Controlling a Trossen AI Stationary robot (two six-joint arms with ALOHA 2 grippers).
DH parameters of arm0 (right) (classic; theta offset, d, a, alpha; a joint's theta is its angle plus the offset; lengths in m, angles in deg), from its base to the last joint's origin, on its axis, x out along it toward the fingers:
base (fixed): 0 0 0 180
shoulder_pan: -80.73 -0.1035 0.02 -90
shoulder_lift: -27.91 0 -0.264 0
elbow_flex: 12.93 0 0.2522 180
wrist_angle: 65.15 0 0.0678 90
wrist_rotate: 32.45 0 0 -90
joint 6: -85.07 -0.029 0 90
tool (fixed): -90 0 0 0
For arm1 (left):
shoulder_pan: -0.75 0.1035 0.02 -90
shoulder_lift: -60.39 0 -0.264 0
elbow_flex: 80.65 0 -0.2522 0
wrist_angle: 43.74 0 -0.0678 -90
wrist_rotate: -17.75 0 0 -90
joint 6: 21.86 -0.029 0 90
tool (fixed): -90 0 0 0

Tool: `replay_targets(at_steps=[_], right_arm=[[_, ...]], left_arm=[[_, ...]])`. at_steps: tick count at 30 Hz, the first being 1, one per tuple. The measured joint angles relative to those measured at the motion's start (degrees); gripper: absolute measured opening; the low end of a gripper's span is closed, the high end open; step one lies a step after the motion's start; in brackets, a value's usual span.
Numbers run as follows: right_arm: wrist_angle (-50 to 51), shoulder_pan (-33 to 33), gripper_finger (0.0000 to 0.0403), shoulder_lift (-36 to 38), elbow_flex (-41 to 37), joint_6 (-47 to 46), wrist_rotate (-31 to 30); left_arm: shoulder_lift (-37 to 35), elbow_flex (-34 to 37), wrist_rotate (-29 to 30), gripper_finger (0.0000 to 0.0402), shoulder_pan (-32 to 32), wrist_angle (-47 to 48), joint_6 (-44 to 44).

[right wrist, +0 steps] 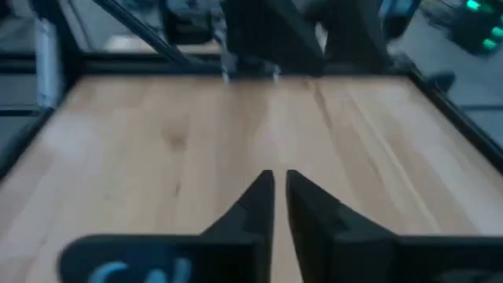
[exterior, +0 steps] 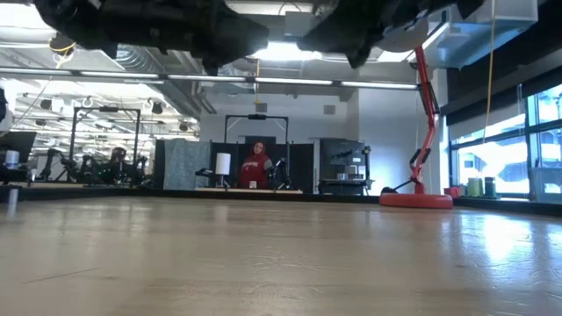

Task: Put items in baskets/containers
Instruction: Return to Home Position

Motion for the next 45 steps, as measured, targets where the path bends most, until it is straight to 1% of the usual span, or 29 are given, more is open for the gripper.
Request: replay_targets(at_steps=[4,5,6,9,13,17,20,23,27,31,37,42,45], right_arm=[[0.9,4.7,0.0007,7.3,-2.0,4.5,14.1],[1.4,5.7,0.0005,9.7,-3.0,5.3,16.3],[2.4,6.7,0.0005,12.3,-4.5,5.8,17.2],[3.4,9.7,0.0009,21.4,-10.5,6.4,15.9],[3.2,11.0,0.0004,34.3,-20.4,2.5,13.6],[3.5,10.8,0.0004,45.2,-27.5,-2.3,12.3],[4.0,10.9,0.0003,51.0,-31.1,-3.3,12.2],[3.7,10.9,0.0003,54.6,-34.1,-2.3,12.1],[2.3,10.9,0.0002,57.8,-38.5,-2.3,11.6],[-0.2,10.9,0.0002,60.3,-42.4,-3.7,11.5],[-0.3,10.9,0.0002,63.3,-44.7,-4.4,11.9],[-0.1,10.9,0.0002,66.5,-45.2,-1.5,17.3],[1.4,10.9,0.0002,69.2,-45.2,-0.9,17.8]], left_arm=[[-2.0,4.6,-2.7,0.0145,3.4,-6.6,0.8],[-2.5,6.2,-2.7,0.0145,4.1,-8.3,0.7],[-3.3,7.7,-2.7,0.0145,5.0,-9.9,0.7],[-6.9,13.4,-2.5,0.0145,7.7,-14.6,0.0],[-14.0,20.6,-2.6,0.0145,10.4,-18.5,-0.7],[-22.3,26.2,-2.3,0.0145,11.7,-18.8,-3.1],[-27.4,29.8,-1.7,0.0145,12.9,-18.8,-4.5],[-31.4,30.2,-0.9,0.0145,14.0,-13.0,-4.7],[-33.9,30.2,-1.1,0.0145,15.2,-9.3,-4.9],[-34.8,30.2,-2.0,0.0145,15.7,-9.1,-4.2],[-36.0,30.2,-4.2,0.0145,15.7,-8.8,-3.7],[-39.3,30.2,-5.7,0.0145,15.7,-4.8,-3.2],[-42.5,30.2,-5.7,0.0145,15.7,-1.5,-3.5]])
